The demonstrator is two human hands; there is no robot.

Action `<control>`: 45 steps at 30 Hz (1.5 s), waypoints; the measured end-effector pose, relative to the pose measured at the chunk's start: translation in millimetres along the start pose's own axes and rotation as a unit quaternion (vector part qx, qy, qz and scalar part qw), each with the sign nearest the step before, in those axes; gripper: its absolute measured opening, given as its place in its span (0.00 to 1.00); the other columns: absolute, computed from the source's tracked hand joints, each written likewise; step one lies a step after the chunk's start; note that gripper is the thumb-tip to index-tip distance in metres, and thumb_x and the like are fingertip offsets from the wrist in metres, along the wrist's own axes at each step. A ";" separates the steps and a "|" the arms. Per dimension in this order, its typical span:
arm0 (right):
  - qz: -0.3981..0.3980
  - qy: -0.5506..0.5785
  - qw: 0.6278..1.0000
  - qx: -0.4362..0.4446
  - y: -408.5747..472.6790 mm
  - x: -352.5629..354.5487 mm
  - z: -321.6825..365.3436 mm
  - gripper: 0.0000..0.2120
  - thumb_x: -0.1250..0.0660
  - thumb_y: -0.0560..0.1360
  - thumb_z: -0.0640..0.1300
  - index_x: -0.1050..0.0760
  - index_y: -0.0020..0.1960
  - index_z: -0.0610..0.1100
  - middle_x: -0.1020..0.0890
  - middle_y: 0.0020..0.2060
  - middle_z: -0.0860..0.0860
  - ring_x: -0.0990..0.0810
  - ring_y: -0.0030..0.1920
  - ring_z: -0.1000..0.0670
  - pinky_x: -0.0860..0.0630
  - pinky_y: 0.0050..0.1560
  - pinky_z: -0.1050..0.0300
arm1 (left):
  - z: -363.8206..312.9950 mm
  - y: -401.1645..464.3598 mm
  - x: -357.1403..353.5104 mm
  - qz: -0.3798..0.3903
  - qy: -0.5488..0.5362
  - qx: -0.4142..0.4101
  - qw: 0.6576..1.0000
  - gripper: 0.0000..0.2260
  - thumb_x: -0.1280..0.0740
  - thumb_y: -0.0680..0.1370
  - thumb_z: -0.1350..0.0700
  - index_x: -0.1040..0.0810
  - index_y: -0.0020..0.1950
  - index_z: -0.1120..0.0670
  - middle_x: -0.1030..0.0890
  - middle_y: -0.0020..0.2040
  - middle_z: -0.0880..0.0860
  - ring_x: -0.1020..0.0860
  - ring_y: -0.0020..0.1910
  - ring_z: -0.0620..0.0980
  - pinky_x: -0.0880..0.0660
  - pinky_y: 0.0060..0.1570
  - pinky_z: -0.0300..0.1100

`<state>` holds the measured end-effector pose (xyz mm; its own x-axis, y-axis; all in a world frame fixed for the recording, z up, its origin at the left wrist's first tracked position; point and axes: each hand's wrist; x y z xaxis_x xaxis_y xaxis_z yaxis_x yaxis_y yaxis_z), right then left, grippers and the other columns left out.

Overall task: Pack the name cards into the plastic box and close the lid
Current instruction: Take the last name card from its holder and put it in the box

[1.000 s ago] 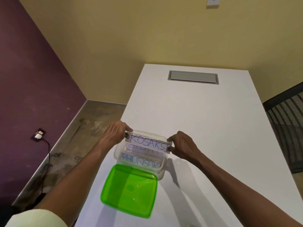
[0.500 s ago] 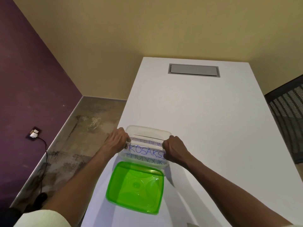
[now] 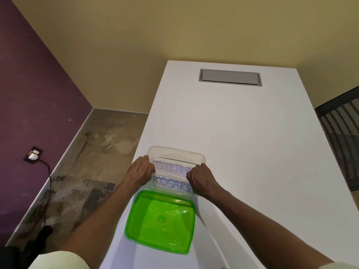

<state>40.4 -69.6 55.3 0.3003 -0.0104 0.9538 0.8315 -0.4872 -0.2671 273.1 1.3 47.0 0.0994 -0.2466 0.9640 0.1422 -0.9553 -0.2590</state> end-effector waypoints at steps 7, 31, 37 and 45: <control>0.036 -0.017 0.999 -0.013 -1.0 2.3 -1.1 0.04 0.34 0.71 0.42 0.22 0.44 0.45 0.18 0.36 0.46 0.21 0.38 0.46 0.28 0.45 0.56 | -6.8 -6.4 3.0 -0.048 0.084 -0.064 0.993 0.15 0.16 0.44 0.57 0.17 0.26 0.50 0.25 0.24 0.49 0.24 0.26 0.50 0.27 0.30 0.32; -0.157 0.166 0.969 -0.096 -18.0 -2.2 -31.7 0.11 0.37 0.73 0.47 0.23 0.50 0.40 0.18 0.43 0.43 0.24 0.47 0.40 0.33 0.44 0.50 | -1.1 11.0 14.0 -0.165 -0.261 0.119 0.944 0.06 0.28 0.73 0.53 0.14 0.46 0.54 0.14 0.45 0.53 0.19 0.46 0.52 0.24 0.48 0.43; -0.197 0.293 0.916 -0.190 -37.0 -9.9 -38.8 0.12 0.33 0.73 0.43 0.22 0.53 0.39 0.17 0.45 0.42 0.22 0.48 0.39 0.25 0.47 0.48 | 10.3 6.9 9.9 -0.225 -0.420 0.258 0.841 0.09 0.31 0.76 0.59 0.17 0.53 0.60 0.15 0.51 0.57 0.19 0.50 0.54 0.25 0.54 0.44; -0.117 0.486 0.798 -0.337 -37.3 -22.1 -34.5 0.14 0.33 0.75 0.46 0.22 0.50 0.34 0.17 0.43 0.41 0.20 0.47 0.40 0.25 0.49 0.50 | 23.2 7.9 -5.9 -0.190 -0.503 0.332 0.775 0.08 0.36 0.77 0.60 0.23 0.39 0.54 0.23 0.40 0.54 0.27 0.41 0.50 0.32 0.44 0.42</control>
<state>-13.4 -81.3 49.0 -0.6026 -0.3632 0.7106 0.2726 -0.9306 -0.2445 296.5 -1.0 37.9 0.5963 0.6025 0.5306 0.7918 -0.5505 -0.2647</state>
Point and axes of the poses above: each hand's wrist, its own y-axis towards the middle knuckle, its own x-axis out of the back of the hand, z = x × y
